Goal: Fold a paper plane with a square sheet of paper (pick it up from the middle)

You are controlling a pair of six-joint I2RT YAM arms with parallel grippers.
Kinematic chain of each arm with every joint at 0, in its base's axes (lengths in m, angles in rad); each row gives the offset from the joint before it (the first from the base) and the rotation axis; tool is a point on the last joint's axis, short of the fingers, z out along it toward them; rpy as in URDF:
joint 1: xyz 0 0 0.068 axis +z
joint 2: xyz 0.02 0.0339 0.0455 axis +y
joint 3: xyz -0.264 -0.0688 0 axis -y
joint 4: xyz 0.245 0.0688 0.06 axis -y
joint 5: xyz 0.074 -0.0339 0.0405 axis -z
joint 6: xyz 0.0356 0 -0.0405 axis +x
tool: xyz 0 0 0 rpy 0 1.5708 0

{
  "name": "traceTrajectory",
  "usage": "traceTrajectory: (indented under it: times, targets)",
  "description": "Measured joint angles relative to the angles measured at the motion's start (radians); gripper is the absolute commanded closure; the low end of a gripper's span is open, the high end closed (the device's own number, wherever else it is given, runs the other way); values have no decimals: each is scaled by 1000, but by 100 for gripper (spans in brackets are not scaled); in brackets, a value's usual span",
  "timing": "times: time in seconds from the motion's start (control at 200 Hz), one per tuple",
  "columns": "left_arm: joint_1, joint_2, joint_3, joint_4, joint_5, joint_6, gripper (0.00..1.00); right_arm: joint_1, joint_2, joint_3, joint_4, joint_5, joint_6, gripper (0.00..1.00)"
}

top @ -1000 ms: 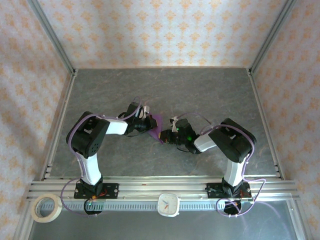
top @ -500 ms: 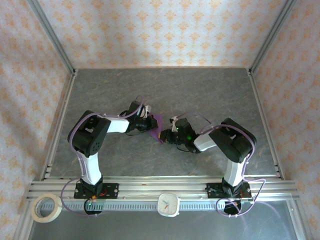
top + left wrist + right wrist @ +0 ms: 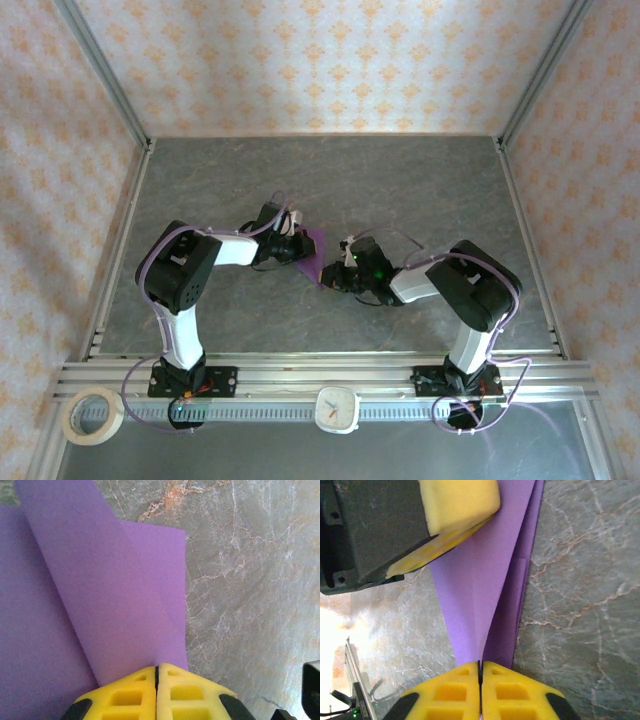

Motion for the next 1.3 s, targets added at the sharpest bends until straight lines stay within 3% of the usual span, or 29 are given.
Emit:
traceTrajectory:
  times: [0.08, 0.195, 0.295, 0.535, 0.646, 0.706, 0.836, 0.966, 1.121, 1.301]
  targets:
    - [-1, 0, -3, 6, 1, 0, 92, 0, 0, -10, 13, 0, 10, 97]
    - [-5, 0, -6, 14, 1, 0, 92, 0, 0, -21, 35, 0, 19, 88]
    - [-6, 0, -6, 16, 0, 0, 92, 0, -5, -26, 45, -8, 23, 86]
    - [-6, 0, -13, 32, 1, -1, 92, 0, -16, -45, 40, -12, 34, 100]
    - [-6, 0, -21, 46, 2, -5, 92, 0, -16, -45, 40, -13, 38, 100]
    - [-6, 0, -25, 53, 2, -8, 92, 0, -16, -46, 40, -13, 39, 92]
    - [-6, 0, -31, 67, 3, -10, 92, 0, -19, -46, 40, -15, 42, 88]
    - [-6, 0, -32, 71, 3, -12, 92, 0, -24, -46, 34, -26, 45, 88]
    - [-6, 0, -32, 71, 3, -12, 93, 0, -24, -46, 18, -29, 50, 100]
    - [-6, -2, -39, 84, 2, -15, 93, 0, -25, -43, 10, -30, 45, 92]
